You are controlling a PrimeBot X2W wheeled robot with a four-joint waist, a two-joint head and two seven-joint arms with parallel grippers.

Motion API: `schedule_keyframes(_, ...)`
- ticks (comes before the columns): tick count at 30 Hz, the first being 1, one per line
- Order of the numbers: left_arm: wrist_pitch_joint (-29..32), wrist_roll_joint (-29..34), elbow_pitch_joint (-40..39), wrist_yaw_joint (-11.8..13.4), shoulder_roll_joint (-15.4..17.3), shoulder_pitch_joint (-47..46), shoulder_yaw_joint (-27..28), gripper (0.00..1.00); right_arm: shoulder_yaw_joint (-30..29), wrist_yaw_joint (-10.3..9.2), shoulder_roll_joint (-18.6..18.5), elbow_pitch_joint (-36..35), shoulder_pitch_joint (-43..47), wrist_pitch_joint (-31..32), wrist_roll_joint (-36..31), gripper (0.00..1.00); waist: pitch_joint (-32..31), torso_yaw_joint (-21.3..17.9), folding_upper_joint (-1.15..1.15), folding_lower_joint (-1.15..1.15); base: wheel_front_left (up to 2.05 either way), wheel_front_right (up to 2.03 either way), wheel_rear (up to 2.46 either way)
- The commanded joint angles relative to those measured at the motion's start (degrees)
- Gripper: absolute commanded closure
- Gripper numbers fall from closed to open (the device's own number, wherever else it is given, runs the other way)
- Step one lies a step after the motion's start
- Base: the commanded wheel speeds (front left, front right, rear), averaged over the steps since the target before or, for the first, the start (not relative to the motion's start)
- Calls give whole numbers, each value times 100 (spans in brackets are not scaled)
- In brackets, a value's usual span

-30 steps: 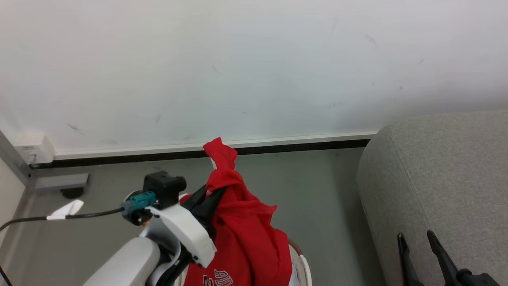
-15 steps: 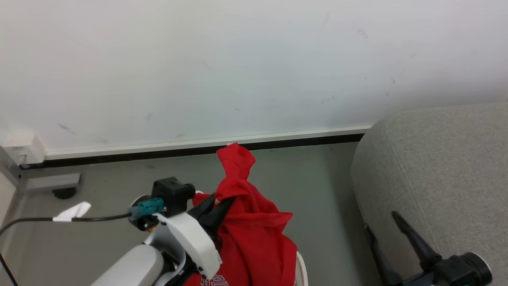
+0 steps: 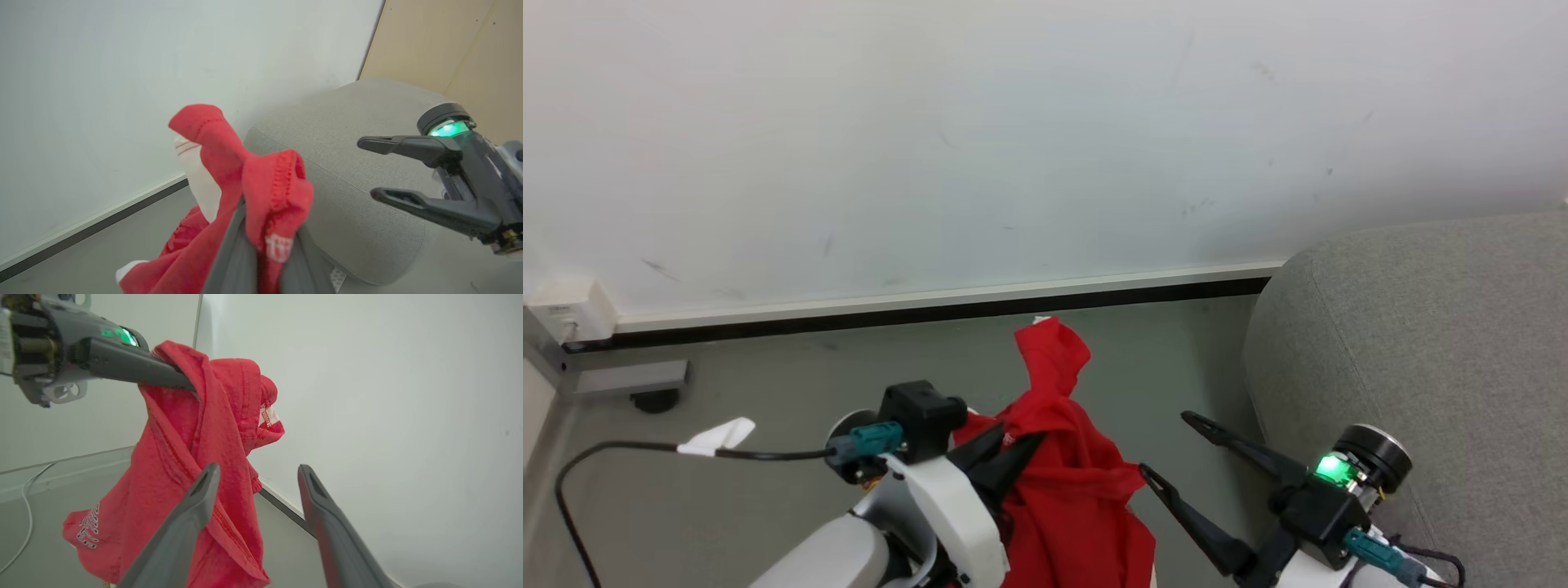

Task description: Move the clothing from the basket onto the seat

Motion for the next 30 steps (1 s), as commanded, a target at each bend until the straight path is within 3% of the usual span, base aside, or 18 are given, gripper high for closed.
schedule_keyframes(1, 12, 33, -54, -20, -22, -46, -18, 100, 121, -13, -18, 59, -164, -1, 52, 0, -4, 19, 0, 0, 0, 0, 0)
schedule_keyframes(12, 223, 99, -316, -166, -242, -266, -493, 100, 1412, -14, 144, 669, -1304, -72, 523, 0, 11, 203, 0, 0, 0, 0, 0)
schedule_keyframes(24, 237, -279, -483, -312, -134, -513, -1076, 100, 2347, -14, 3, 808, -1868, -76, 1031, 0, -67, 248, 0, 0, 0, 0, 0)
schedule_keyframes(25, 221, -310, -485, -313, -123, -530, -1112, 100, 2414, -14, -18, 819, -1864, -75, 1118, 7, -78, 253, 0, 0, 0, 0, 0)
schedule_keyframes(26, 217, -330, -485, -310, -113, -550, -1141, 100, 2460, -14, -27, 804, -1865, -71, 1217, 75, -83, 258, 0, 0, 0, 0, 0)
schedule_keyframes(27, 193, -353, -481, -312, -101, -568, -1162, 100, 2505, -14, -44, 796, -1865, -70, 1292, 100, -85, 263, 0, 0, 0, 0, 0)
schedule_keyframes(30, 99, -391, -437, -309, -34, -609, -1160, 100, 2578, -14, -108, 772, -1898, -70, 1435, 100, -85, 274, 0, 0, 0, 0, 0)
